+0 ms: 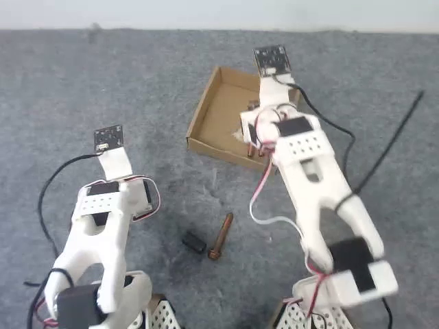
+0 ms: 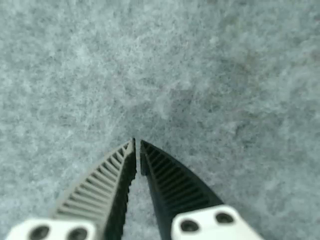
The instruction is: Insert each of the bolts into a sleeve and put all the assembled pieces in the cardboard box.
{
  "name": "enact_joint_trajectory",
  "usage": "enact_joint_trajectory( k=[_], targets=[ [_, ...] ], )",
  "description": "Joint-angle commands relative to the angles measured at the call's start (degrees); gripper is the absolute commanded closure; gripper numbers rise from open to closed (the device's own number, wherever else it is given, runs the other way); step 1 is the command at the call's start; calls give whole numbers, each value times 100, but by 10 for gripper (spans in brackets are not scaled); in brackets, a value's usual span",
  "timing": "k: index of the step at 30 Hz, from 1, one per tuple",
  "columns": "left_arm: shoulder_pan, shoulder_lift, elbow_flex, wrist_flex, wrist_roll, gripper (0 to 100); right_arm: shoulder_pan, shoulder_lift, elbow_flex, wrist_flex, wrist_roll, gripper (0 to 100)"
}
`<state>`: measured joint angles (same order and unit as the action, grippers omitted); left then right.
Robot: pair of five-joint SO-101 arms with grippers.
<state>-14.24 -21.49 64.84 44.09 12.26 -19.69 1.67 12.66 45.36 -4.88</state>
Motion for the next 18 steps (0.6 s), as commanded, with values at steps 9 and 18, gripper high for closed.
enact_joint_trajectory(
  k=[9,18],
  targets=[
    [-141,-18,-295,-132,-35,987,40,1675,-2189,22,-53,989],
    [-141,-18,-295,-132,-35,987,-66,2721,-2998,66,-9,988]
  ],
)
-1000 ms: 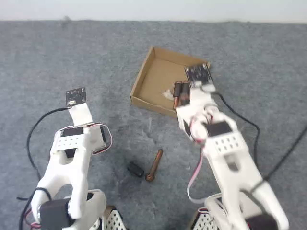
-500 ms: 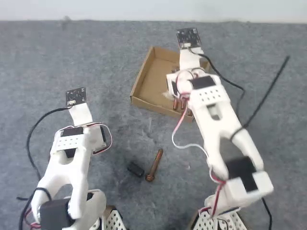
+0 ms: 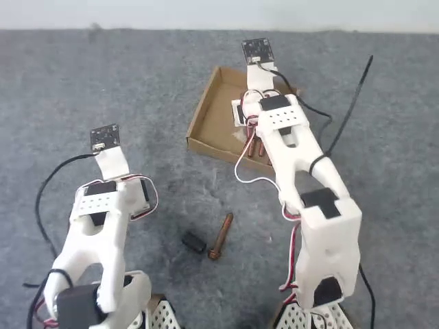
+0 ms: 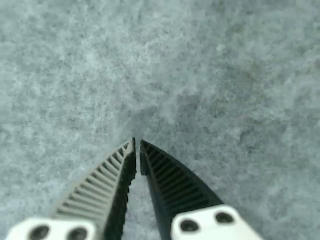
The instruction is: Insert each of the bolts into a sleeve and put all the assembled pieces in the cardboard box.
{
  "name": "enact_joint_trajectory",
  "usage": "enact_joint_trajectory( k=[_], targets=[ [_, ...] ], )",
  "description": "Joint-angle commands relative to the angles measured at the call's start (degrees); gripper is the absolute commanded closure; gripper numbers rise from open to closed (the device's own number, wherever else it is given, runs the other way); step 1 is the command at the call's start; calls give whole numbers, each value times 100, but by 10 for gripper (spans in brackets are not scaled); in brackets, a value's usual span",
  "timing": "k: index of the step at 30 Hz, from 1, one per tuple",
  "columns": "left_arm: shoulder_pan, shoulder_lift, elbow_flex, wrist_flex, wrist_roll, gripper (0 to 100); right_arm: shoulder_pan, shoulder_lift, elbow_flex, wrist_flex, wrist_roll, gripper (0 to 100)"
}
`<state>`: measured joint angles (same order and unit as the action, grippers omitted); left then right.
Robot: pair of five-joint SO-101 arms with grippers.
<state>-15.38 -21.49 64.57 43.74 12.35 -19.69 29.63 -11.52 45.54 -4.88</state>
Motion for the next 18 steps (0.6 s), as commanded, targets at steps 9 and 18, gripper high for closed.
enact_joint_trajectory(
  k=[9,18],
  targets=[
    [-9,-18,-268,-97,-44,987,-110,171,-651,66,0,779],
    [0,-18,-268,-105,-44,987,-215,-470,-738,1112,-9,992]
  ],
)
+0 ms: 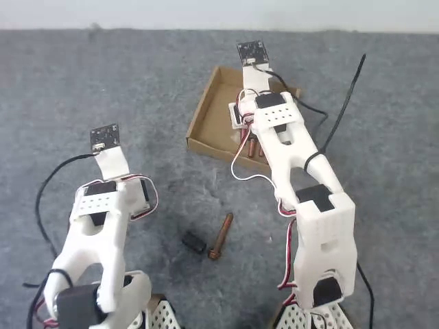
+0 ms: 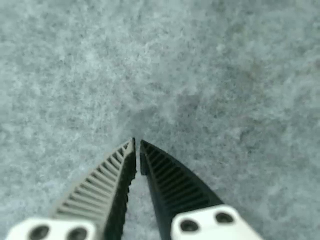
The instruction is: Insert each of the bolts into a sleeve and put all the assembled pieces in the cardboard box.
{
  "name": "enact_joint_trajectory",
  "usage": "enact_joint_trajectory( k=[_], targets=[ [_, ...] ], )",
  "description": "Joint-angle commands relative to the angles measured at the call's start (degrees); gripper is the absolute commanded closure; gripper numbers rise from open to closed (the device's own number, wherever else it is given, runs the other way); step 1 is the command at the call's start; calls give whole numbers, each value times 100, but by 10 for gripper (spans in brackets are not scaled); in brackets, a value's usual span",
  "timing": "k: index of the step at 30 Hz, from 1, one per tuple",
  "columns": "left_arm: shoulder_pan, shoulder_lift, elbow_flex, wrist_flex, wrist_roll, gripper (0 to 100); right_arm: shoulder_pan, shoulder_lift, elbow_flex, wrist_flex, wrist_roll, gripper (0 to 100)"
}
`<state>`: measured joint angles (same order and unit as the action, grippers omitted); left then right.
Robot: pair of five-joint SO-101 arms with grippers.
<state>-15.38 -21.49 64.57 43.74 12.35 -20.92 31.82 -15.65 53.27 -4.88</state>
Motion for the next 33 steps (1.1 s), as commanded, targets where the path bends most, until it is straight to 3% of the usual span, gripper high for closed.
enact_joint_trajectory(
  k=[1,12,22,28,33],
  targets=[
    [-9,-18,-268,-105,-44,987,-127,-822,-325,497,-9,997],
    [-18,-18,-268,-105,-44,987,-734,-2273,-325,2791,26,993],
    [-26,-18,-242,-105,-44,987,-1815,-2809,-281,4919,985,993],
    [-26,-18,-233,-105,-44,987,-2501,-3635,1389,4725,1574,993],
    [-26,-18,-233,-105,-44,987,-3134,-4884,2945,3741,1574,993]
  ],
)
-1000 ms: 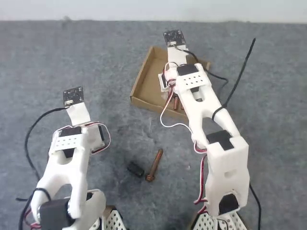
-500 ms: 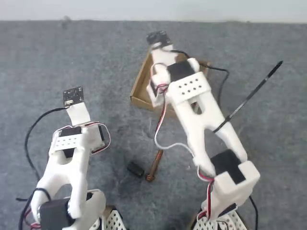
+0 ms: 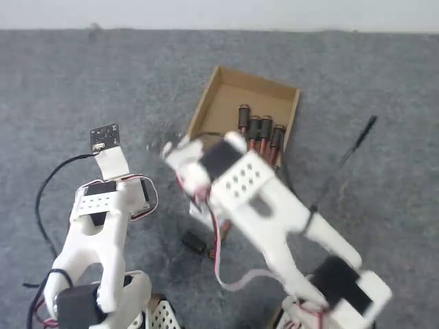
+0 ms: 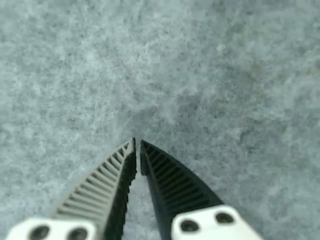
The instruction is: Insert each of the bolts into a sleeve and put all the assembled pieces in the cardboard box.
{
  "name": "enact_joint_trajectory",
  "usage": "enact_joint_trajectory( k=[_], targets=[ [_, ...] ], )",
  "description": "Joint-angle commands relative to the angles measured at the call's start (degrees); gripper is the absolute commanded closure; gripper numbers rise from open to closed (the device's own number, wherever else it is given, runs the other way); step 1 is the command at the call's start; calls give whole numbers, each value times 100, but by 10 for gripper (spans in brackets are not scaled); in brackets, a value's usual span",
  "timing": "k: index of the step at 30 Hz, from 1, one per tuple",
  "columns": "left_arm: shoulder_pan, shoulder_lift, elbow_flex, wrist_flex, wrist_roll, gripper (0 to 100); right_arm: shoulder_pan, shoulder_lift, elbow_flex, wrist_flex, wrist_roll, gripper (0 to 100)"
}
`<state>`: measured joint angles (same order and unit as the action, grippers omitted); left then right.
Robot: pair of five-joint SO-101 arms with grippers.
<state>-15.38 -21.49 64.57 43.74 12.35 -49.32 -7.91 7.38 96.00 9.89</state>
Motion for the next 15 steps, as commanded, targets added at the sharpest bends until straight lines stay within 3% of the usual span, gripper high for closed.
enact_joint_trajectory(
  k=[1,6,15],
  targets=[
    [-26,-18,-233,-105,-44,987,-400,-1147,932,-778,97,993],
    [-26,-18,-233,-105,-44,987,-734,-1895,2198,-1815,105,993],
    [-193,-18,-312,-158,-18,987,-752,-1947,3710,-3837,97,992]
  ],
)
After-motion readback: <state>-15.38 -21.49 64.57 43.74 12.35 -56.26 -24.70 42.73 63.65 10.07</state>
